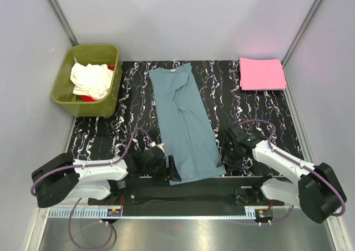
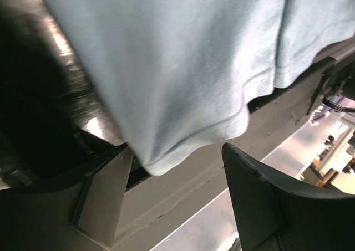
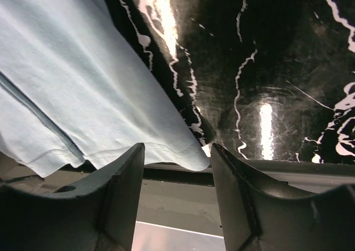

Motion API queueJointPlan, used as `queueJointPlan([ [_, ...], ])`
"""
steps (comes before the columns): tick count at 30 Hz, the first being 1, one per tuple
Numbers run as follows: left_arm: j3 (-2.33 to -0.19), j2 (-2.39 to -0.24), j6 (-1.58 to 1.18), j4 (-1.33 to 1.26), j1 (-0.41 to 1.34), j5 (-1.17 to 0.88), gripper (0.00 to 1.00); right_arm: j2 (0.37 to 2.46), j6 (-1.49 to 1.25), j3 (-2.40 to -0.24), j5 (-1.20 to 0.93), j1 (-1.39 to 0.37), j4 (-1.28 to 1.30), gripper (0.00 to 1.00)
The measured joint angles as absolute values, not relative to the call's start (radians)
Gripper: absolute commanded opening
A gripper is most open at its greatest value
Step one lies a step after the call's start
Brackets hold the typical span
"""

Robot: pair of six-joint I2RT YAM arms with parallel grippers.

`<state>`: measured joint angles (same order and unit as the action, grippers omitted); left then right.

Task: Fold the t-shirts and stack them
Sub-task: Fold the tshirt

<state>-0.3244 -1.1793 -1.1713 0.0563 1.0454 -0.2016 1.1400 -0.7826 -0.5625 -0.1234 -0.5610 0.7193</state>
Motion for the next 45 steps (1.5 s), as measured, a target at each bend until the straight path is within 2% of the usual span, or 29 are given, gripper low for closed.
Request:
queueJointPlan([
  [5,-0.315,-1.158,-1.173,0.068,1.045,-0.191,0.72,1.113,-0.783,-0.545,-0.125,-0.559,0.719,0.52],
  [12,-0.272,-1.125,-1.19,0.031,1.043,-0.186,0.62,1.112,-0.786,-0.535,-0.14,-0.557,0.696,0.32],
  [13,-0.269,-1.125,-1.194,0.031,1.042,-0.185,0.62,1.112,-0.787,-0.528,-0.145,-0.557,0.687,0.26],
  [17,-0.261,-1.118,-1.21,0.031,1.04,-0.18,0.59,1.118,-0.799,-0.499,-0.168,-0.556,0.662,0.19],
  [20,-0.259,-1.105,-1.216,0.053,1.04,-0.168,0.55,1.113,-0.808,-0.491,-0.178,-0.555,0.652,0.18],
  [22,-0.259,-1.095,-1.217,0.073,1.04,-0.159,0.54,1.101,-0.812,-0.49,-0.178,-0.555,0.652,0.22],
  [23,-0.259,-1.092,-1.218,0.081,1.04,-0.154,0.54,1.09,-0.814,-0.49,-0.178,-0.555,0.653,0.35],
  [24,-0.26,-1.092,-1.218,0.084,1.04,-0.152,0.53,1.079,-0.82,-0.49,-0.179,-0.555,0.654,0.43],
  [26,-0.26,-1.093,-1.22,0.085,1.04,-0.15,0.52,1.063,-0.825,-0.49,-0.178,-0.555,0.656,0.49],
  [30,-0.26,-1.115,-1.222,0.075,1.039,-0.151,0.4,1.06,-0.832,-0.487,-0.178,-0.555,0.659,0.51],
  [32,-0.26,-1.14,-1.224,0.057,1.037,-0.16,0.3,1.061,-0.834,-0.484,-0.178,-0.555,0.658,0.5],
  [35,-0.262,-1.164,-1.222,0.044,1.037,-0.163,0.13,1.066,-0.835,-0.481,-0.178,-0.555,0.658,0.4],
  [36,-0.262,-1.17,-1.218,0.044,1.037,-0.162,0.1,1.067,-0.835,-0.48,-0.179,-0.555,0.657,0.31],
  [38,-0.268,-1.171,-1.212,0.049,1.037,-0.162,0.0,1.067,-0.835,-0.476,-0.181,-0.555,0.658,0.19],
  [39,-0.271,-1.167,-1.209,0.057,1.036,-0.16,0.0,1.066,-0.836,-0.474,-0.184,-0.555,0.659,0.14],
  [40,-0.273,-1.16,-1.204,0.069,1.034,-0.157,0.0,1.062,-0.839,-0.473,-0.188,-0.555,0.659,0.03],
  [41,-0.274,-1.15,-1.201,0.085,1.031,-0.154,0.0,1.054,-0.837,-0.472,-0.198,-0.555,0.659,0.0],
  [45,-0.279,-1.074,-1.192,0.175,1.012,-0.142,0.0,0.984,-0.846,-0.475,-0.255,-0.555,0.672,0.0],
])
